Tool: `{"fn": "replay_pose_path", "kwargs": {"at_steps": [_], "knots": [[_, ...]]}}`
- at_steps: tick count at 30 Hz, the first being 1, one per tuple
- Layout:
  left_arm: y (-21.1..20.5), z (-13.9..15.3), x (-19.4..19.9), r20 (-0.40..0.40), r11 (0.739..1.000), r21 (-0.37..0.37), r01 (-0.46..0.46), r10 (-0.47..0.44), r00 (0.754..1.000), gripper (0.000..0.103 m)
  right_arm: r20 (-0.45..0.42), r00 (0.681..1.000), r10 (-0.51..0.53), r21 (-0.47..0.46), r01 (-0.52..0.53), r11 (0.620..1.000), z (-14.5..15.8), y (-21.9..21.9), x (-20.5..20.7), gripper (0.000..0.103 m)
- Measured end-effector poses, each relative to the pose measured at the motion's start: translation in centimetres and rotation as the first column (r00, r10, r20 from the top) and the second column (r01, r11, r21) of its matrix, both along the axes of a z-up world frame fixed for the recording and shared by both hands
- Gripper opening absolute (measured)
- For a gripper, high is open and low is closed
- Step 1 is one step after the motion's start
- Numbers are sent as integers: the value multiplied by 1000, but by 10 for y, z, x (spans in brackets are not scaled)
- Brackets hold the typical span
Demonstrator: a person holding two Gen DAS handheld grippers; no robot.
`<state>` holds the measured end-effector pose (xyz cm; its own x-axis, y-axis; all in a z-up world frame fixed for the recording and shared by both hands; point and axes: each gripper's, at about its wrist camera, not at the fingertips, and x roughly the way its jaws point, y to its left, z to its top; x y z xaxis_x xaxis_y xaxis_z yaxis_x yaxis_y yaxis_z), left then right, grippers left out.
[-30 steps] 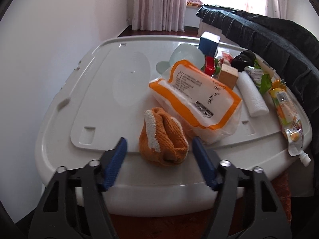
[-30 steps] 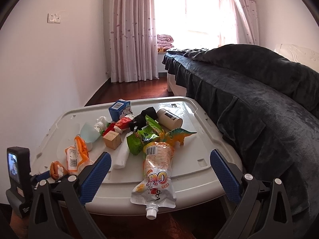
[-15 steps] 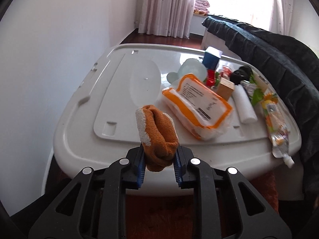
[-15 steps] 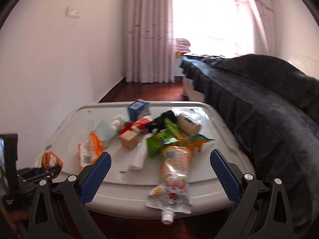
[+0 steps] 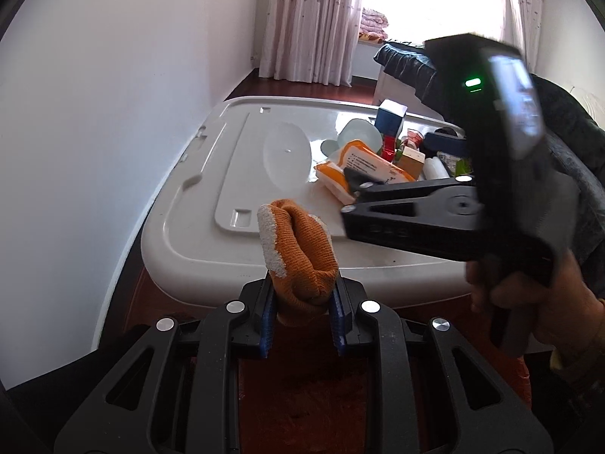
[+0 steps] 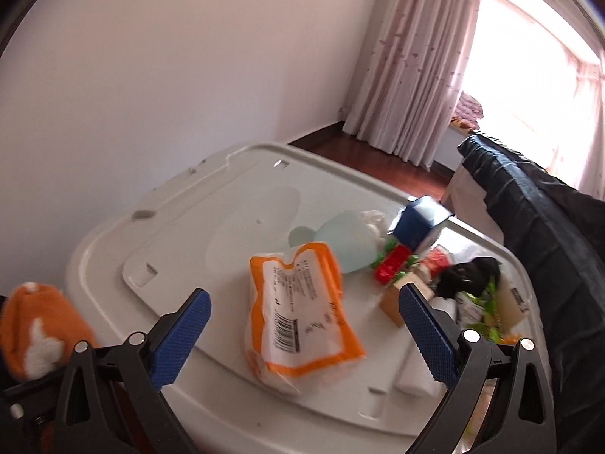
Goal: Collect trash
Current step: 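Grasp the orange wipes pack with the right gripper while the left gripper holds the sock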
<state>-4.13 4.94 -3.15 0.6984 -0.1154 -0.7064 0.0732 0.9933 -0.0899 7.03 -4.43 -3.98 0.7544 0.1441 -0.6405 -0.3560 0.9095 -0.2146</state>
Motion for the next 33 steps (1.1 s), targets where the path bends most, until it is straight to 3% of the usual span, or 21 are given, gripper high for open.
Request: {"fn": "replay_pose_path", "kwargs": {"at_steps": [6,10,14,15,17,20,28,33], "knots": [[8,-2,0,-1,1000,-28,-9,9,1000,23,-78,997,-6,-53,2,999,-27,13,30,98],[9,0,-2,8,999,-33,-6,7,1000,23,-122,992,-23,-35,19,999,-35,14,42,97],[10,-2,-2,0,999,-41,3,-3,1000,23,-200,978,-57,-15,55,998,-45,14,57,72],[9,-2,-3,-1,999,-42,6,-6,1000,23,-218,974,-63,2,65,998,-46,11,59,71],[9,-2,-2,0,999,-45,10,-10,1000,23,-228,971,-70,16,76,997,-47,9,59,57],[8,-2,-1,0,999,-42,15,-15,1000,23,-235,969,-71,35,82,996,-44,5,56,46],[8,-2,-2,-5,999,-50,20,-21,1000,23,-208,976,-58,117,84,990,-19,-11,24,42],[7,6,-10,-17,997,-68,36,-37,999,23,-197,977,-76,175,111,978,12,-37,-36,42]]}}
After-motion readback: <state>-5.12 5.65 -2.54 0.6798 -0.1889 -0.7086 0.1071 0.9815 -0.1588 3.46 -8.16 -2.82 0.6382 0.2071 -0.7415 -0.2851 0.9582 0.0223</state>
